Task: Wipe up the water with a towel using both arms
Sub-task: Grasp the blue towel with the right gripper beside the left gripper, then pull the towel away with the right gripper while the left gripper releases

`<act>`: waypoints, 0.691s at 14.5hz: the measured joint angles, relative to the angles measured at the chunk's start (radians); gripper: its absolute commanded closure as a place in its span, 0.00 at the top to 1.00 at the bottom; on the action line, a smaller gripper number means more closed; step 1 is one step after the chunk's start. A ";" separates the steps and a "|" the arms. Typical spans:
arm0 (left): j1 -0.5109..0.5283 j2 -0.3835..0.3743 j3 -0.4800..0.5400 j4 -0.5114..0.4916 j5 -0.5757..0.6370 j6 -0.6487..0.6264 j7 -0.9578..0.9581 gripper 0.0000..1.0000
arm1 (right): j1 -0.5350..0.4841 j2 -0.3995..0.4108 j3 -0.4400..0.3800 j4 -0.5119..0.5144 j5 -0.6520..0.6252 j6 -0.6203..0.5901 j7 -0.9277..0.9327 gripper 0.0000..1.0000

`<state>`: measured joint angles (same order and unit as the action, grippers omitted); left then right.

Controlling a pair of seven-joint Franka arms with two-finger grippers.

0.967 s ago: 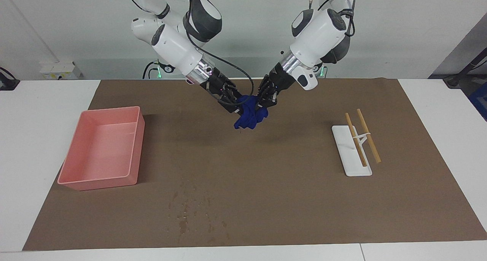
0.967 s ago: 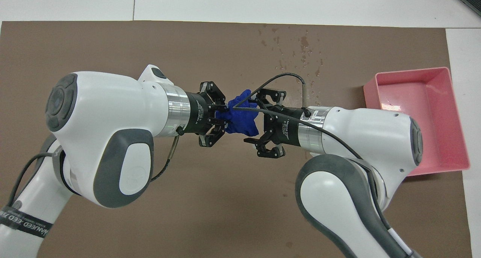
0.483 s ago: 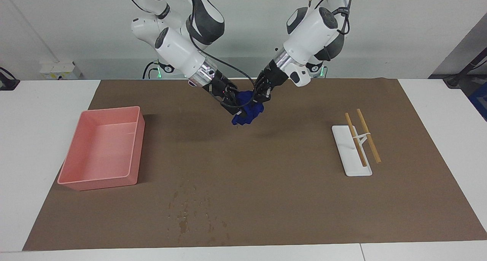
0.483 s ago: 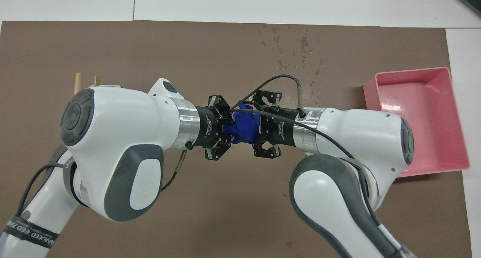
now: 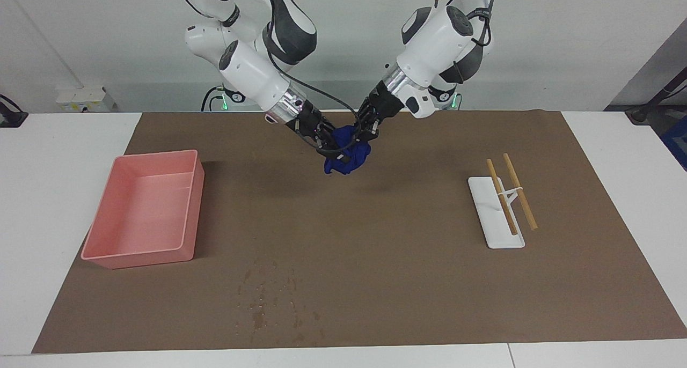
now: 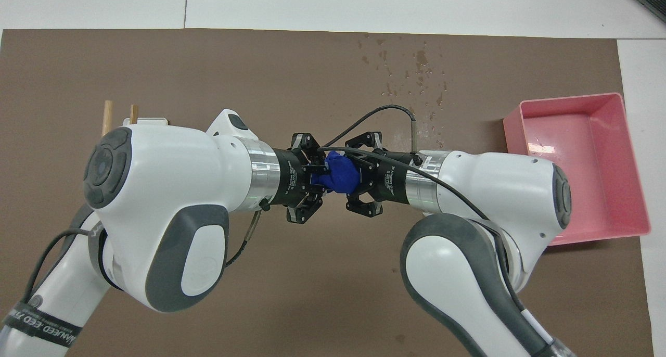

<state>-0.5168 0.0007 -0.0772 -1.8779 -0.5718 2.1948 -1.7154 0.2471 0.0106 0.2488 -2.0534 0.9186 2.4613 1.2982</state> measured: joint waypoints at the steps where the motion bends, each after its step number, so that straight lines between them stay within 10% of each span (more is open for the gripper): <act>1: 0.000 0.000 0.000 0.000 0.000 0.000 0.000 0.00 | 0.000 0.000 0.000 0.000 0.000 0.000 -0.001 0.00; 3: 0.000 0.000 0.001 0.000 0.000 0.001 0.001 0.99 | 0.000 0.000 0.000 0.000 0.000 0.000 -0.003 0.00; 10: 0.004 -0.005 0.009 0.011 0.145 0.005 0.041 1.00 | -0.003 0.002 -0.003 -0.004 -0.066 -0.086 -0.241 0.00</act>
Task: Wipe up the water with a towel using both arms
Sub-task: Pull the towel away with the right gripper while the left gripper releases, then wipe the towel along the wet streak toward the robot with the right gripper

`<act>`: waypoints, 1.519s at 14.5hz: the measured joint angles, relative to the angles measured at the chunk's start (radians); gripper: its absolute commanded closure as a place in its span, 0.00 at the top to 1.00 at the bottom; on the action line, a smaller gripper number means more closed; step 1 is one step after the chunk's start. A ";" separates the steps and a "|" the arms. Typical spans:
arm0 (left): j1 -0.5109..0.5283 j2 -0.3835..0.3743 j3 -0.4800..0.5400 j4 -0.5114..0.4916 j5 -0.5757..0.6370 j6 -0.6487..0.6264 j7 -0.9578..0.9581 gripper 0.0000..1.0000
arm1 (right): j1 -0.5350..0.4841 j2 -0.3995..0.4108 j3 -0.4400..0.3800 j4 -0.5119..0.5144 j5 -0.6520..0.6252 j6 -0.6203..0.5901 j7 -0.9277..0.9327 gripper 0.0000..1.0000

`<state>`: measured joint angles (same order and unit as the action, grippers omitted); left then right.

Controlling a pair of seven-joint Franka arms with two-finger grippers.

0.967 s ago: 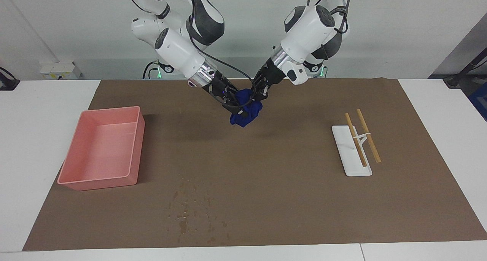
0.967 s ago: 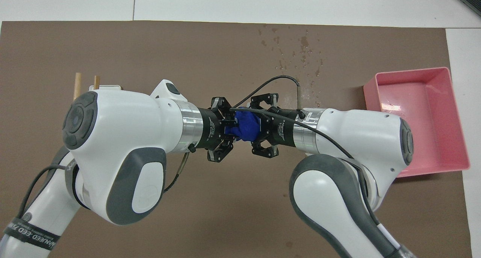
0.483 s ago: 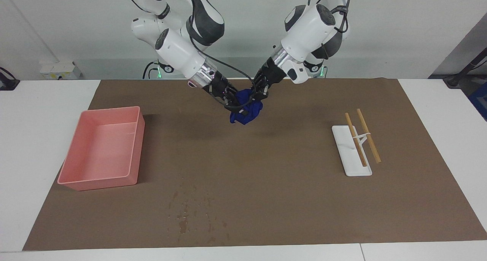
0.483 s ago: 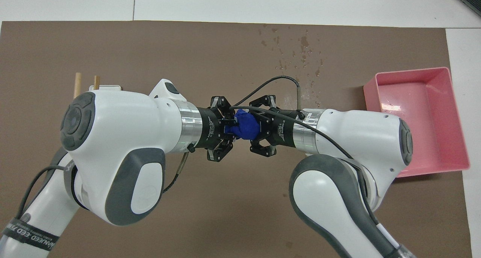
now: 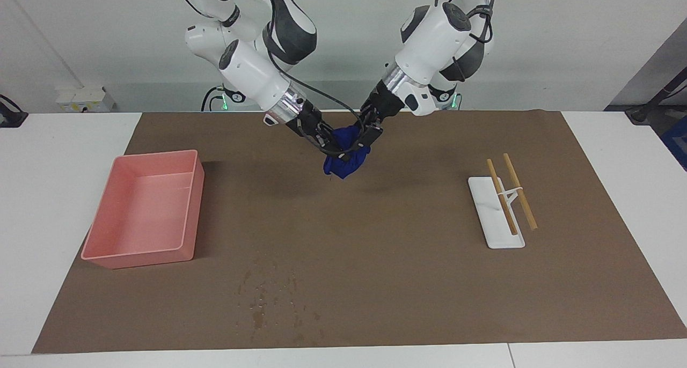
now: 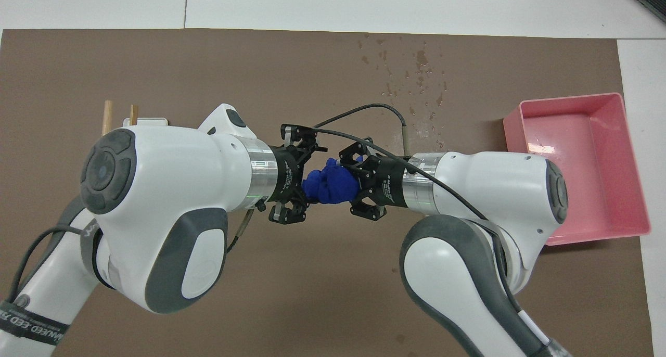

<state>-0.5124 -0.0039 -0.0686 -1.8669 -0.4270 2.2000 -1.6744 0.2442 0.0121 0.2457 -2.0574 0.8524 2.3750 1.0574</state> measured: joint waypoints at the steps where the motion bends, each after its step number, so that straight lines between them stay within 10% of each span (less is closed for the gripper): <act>1: 0.012 0.000 0.005 0.007 0.030 0.000 0.048 1.00 | -0.005 0.001 -0.004 -0.007 -0.058 -0.037 -0.074 0.00; 13: 0.210 -0.001 0.016 0.069 0.417 -0.242 1.076 1.00 | -0.194 0.057 -0.014 -0.042 -0.800 -0.248 -1.007 0.00; 22: 0.446 -0.012 0.022 0.177 0.419 -0.545 1.746 1.00 | -0.263 0.214 -0.016 -0.044 -0.975 0.054 -1.238 0.00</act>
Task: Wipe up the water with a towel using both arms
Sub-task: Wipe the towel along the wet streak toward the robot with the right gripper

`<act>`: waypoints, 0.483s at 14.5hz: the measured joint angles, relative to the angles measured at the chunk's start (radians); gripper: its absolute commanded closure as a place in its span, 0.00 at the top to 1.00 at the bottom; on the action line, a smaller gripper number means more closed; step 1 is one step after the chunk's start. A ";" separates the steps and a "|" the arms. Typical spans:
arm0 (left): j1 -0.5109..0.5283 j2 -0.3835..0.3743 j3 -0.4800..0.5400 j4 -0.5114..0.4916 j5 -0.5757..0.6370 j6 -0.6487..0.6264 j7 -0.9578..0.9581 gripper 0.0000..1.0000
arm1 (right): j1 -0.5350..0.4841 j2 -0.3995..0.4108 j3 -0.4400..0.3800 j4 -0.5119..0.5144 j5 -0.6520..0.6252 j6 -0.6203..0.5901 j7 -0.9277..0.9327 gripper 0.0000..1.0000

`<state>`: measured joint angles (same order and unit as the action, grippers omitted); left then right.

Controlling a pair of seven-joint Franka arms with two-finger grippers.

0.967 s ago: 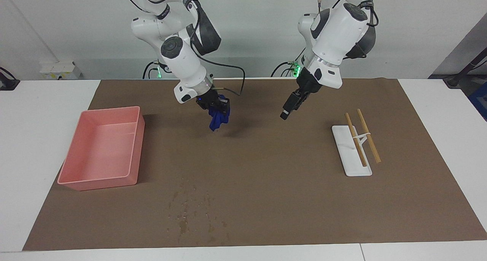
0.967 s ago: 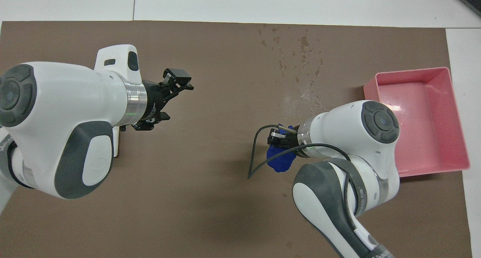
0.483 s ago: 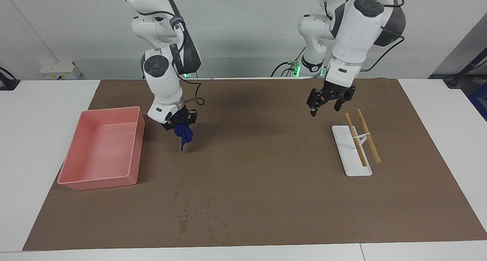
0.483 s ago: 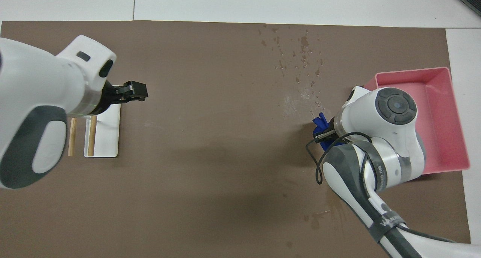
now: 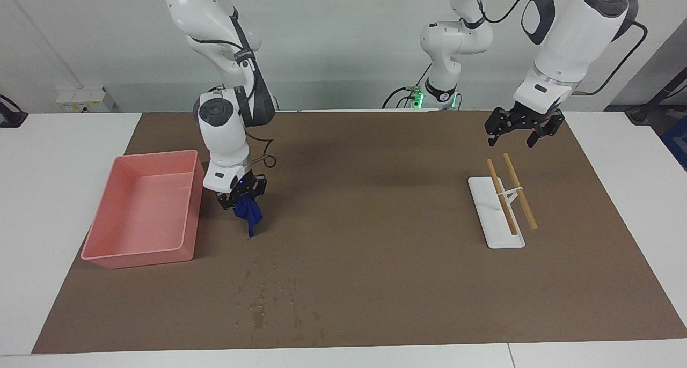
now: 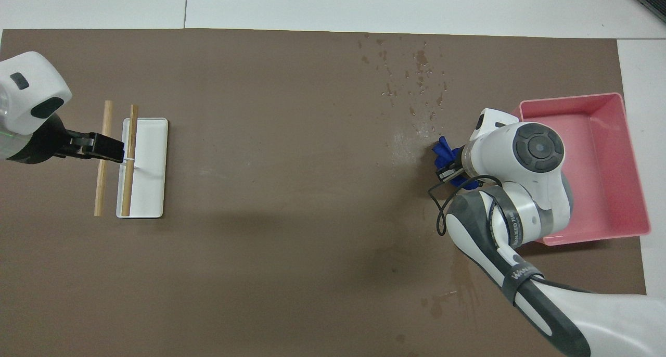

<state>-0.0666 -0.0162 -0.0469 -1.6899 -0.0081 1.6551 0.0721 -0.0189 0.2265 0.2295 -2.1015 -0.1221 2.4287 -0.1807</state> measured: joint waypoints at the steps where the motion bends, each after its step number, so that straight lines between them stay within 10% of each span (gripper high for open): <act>1: 0.011 -0.001 0.000 0.003 0.000 -0.016 0.035 1.00 | 0.000 0.022 0.000 0.009 0.000 0.032 0.000 0.00; 7: 0.058 -0.052 -0.005 -0.022 0.000 -0.042 0.081 1.00 | -0.008 0.071 -0.001 0.065 0.000 0.116 0.002 0.00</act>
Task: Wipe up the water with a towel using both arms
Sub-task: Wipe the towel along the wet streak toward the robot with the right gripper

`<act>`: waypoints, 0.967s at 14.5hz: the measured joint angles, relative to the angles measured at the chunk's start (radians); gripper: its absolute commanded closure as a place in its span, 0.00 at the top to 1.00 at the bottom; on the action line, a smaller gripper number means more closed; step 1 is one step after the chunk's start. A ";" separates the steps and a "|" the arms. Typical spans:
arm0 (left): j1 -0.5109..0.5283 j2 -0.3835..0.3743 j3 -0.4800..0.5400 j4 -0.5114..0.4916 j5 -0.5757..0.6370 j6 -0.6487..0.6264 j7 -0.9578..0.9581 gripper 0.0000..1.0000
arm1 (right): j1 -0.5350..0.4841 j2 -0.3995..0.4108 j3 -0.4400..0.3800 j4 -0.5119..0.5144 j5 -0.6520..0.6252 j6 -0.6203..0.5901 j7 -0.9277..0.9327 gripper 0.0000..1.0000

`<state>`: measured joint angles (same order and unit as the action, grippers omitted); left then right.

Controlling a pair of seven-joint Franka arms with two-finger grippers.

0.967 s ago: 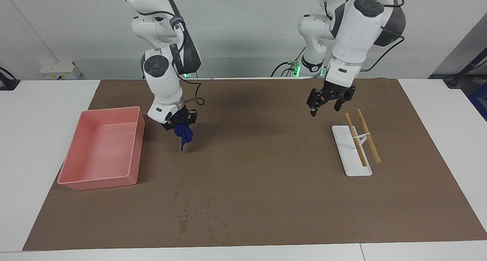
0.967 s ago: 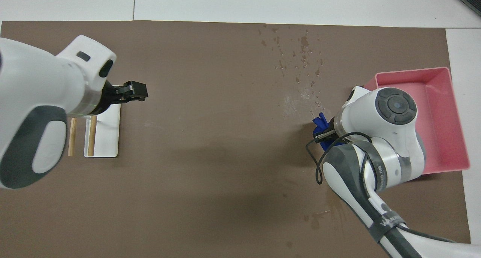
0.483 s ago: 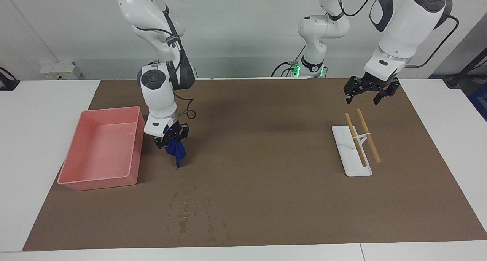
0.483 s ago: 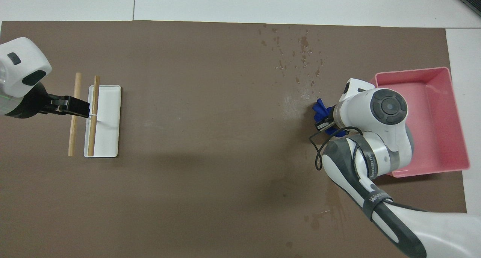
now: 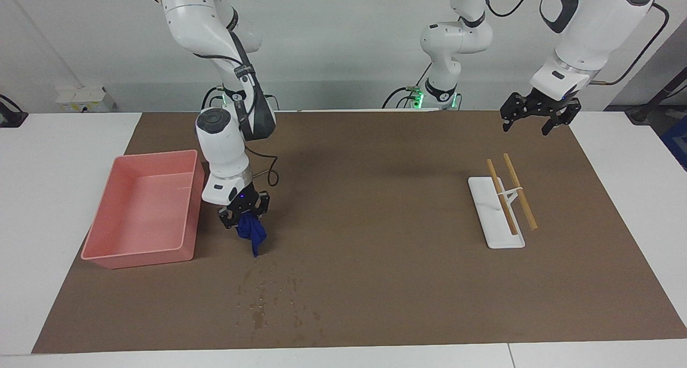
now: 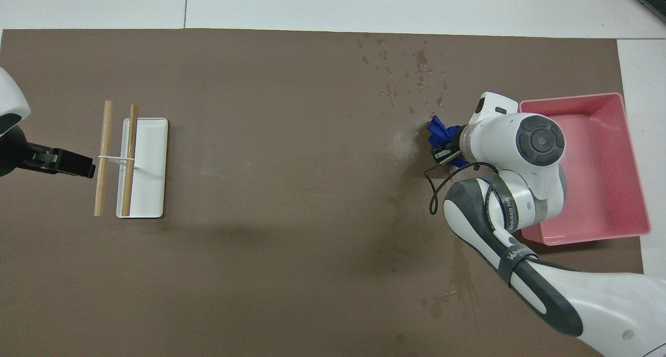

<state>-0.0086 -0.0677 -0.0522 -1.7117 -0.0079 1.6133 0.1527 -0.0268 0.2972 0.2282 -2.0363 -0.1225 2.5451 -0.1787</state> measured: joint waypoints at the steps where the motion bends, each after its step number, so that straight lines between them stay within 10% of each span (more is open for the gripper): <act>1: -0.001 -0.001 -0.007 -0.003 0.000 -0.001 0.000 1.00 | -0.002 0.015 0.000 0.000 0.000 0.011 0.001 0.00; 14: 0.028 0.036 -0.010 0.111 -0.034 -0.082 -0.004 1.00 | -0.006 0.018 0.006 0.031 0.001 -0.298 0.013 0.00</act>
<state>0.0191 -0.0314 -0.0618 -1.6008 -0.0417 1.5313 0.1486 -0.0325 0.3152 0.2343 -2.0053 -0.1219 2.2472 -0.1656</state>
